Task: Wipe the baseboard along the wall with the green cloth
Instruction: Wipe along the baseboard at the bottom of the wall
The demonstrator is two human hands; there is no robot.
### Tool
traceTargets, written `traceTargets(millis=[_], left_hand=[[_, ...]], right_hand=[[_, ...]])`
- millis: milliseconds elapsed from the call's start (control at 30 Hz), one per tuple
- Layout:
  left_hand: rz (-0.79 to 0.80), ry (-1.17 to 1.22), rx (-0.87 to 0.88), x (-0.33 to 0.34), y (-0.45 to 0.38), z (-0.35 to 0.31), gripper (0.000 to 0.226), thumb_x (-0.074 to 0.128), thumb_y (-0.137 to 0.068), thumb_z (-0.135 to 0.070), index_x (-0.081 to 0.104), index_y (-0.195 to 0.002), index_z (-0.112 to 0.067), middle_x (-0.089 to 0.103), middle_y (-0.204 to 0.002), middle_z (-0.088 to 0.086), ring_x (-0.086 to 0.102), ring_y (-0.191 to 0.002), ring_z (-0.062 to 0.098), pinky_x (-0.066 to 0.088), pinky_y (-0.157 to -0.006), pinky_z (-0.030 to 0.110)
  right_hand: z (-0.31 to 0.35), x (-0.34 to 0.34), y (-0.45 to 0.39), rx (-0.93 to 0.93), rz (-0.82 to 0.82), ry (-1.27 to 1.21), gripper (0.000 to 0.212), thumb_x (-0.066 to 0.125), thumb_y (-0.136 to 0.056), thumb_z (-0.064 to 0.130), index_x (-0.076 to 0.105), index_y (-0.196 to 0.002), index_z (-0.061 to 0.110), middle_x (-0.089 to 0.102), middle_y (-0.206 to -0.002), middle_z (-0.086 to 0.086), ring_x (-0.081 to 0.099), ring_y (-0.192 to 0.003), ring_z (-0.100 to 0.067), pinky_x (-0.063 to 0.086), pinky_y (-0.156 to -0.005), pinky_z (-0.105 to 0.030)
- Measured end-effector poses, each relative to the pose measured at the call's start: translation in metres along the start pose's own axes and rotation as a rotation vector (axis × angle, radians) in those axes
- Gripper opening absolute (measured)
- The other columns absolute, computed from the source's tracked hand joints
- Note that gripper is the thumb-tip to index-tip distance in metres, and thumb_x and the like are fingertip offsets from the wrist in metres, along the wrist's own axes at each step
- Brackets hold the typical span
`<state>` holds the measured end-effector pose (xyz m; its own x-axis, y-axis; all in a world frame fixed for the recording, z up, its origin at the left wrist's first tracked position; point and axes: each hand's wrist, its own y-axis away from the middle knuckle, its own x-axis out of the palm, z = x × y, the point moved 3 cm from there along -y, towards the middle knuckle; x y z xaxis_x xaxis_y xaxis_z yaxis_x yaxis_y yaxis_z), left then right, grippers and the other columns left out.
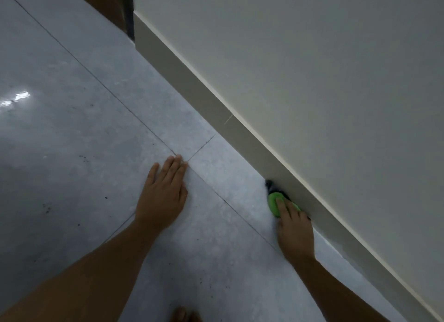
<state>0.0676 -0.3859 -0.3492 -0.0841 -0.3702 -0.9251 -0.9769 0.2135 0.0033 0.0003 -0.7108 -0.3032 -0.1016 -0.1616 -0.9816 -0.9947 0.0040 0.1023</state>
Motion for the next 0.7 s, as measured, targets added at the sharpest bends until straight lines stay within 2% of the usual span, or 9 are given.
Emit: traceTargets(millis=[133, 267, 333, 500, 567, 600, 633, 667, 700], left_hand=[[0.015, 0.004, -0.003, 0.0, -0.001, -0.001, 0.057, 0.026, -0.093, -0.03, 0.043, -0.14, -0.003, 0.04, -0.148, 0.014, 0.033, -0.139, 0.026, 0.017, -0.114, 0.046], [0.004, -0.003, 0.017, -0.002, -0.001, -0.001, 0.057, 0.026, -0.093, -0.03, 0.043, -0.14, -0.002, 0.04, -0.147, 0.015, 0.034, -0.138, 0.027, 0.016, -0.114, 0.046], [0.001, -0.002, 0.031, -0.003, -0.001, 0.0, 0.057, 0.027, -0.093, -0.029, 0.043, -0.139, -0.001, 0.041, -0.146, 0.016, 0.035, -0.138, 0.028, 0.017, -0.113, 0.046], [0.038, -0.003, 0.041, -0.005, -0.001, 0.0, 0.057, 0.028, -0.092, -0.028, 0.042, -0.139, 0.001, 0.041, -0.146, 0.018, 0.037, -0.136, 0.03, 0.014, -0.112, 0.044], [0.062, -0.021, 0.045, -0.006, -0.002, 0.002, 0.056, 0.028, -0.092, -0.027, 0.044, -0.137, 0.002, 0.043, -0.144, 0.019, 0.039, -0.134, 0.031, 0.014, -0.111, 0.044], [0.071, -0.035, 0.042, -0.006, -0.002, 0.002, 0.056, 0.028, -0.092, -0.027, 0.046, -0.136, 0.002, 0.044, -0.143, 0.019, 0.04, -0.134, 0.032, 0.015, -0.11, 0.044], [0.077, -0.048, 0.03, -0.007, -0.001, 0.004, 0.057, 0.028, -0.091, -0.027, 0.047, -0.135, 0.002, 0.045, -0.143, 0.019, 0.041, -0.133, 0.032, 0.017, -0.109, 0.044], [0.084, -0.052, 0.026, -0.006, -0.004, 0.0, 0.057, 0.027, -0.09, -0.027, 0.048, -0.134, 0.002, 0.046, -0.142, 0.019, 0.043, -0.132, 0.032, 0.019, -0.11, 0.045], [0.082, -0.052, 0.011, -0.006, -0.005, -0.003, 0.058, 0.027, -0.089, -0.028, 0.048, -0.134, 0.003, 0.046, -0.142, 0.02, 0.043, -0.132, 0.033, 0.022, -0.11, 0.048]], right_hand=[[0.054, -0.012, -0.046, 0.006, -0.049, -0.011, 0.052, 0.036, -0.081, 0.017, 0.05, -0.131, 0.014, 0.06, -0.124, -0.012, 0.056, -0.083, -0.03, 0.047, -0.07, -0.038], [0.103, -0.024, -0.085, 0.003, -0.053, -0.099, 0.059, 0.064, -0.071, 0.005, 0.054, -0.128, 0.016, 0.061, -0.124, -0.011, 0.057, -0.086, -0.032, 0.048, -0.071, -0.041], [0.11, -0.029, -0.094, -0.018, -0.012, -0.155, 0.063, 0.067, -0.068, 0.0, 0.054, -0.129, 0.013, 0.06, -0.124, -0.015, 0.057, -0.089, -0.035, 0.049, -0.073, -0.044], [0.069, -0.024, -0.075, -0.131, -0.003, -0.08, 0.067, 0.069, -0.069, 0.005, 0.051, -0.133, 0.014, 0.06, -0.122, -0.015, 0.059, -0.091, -0.033, 0.051, -0.07, -0.043], [0.037, -0.018, -0.047, -0.063, 0.05, -0.059, 0.053, 0.06, -0.083, 0.014, 0.049, -0.135, 0.019, 0.057, -0.127, -0.01, 0.058, -0.102, -0.031, 0.049, -0.081, -0.042], [0.019, -0.014, -0.029, -0.016, 0.076, -0.076, 0.044, 0.051, -0.091, 0.025, 0.048, -0.135, 0.023, 0.056, -0.128, -0.003, 0.056, -0.107, -0.024, 0.046, -0.088, -0.039], [0.001, -0.011, -0.009, 0.026, 0.082, -0.061, 0.041, 0.047, -0.094, 0.032, 0.049, -0.134, 0.025, 0.056, -0.124, 0.001, 0.056, -0.104, -0.017, 0.045, -0.089, -0.036], [-0.019, -0.008, 0.01, 0.112, 0.056, -0.062, 0.042, 0.053, -0.092, 0.028, 0.049, -0.133, 0.023, 0.058, -0.119, -0.001, 0.058, -0.096, -0.017, 0.047, -0.083, -0.036], [-0.035, -0.003, 0.027, 0.203, 0.074, -0.053, 0.052, 0.064, -0.084, 0.014, 0.049, -0.133, 0.017, 0.062, -0.115, -0.01, 0.06, -0.087, -0.023, 0.051, -0.072, -0.039]])
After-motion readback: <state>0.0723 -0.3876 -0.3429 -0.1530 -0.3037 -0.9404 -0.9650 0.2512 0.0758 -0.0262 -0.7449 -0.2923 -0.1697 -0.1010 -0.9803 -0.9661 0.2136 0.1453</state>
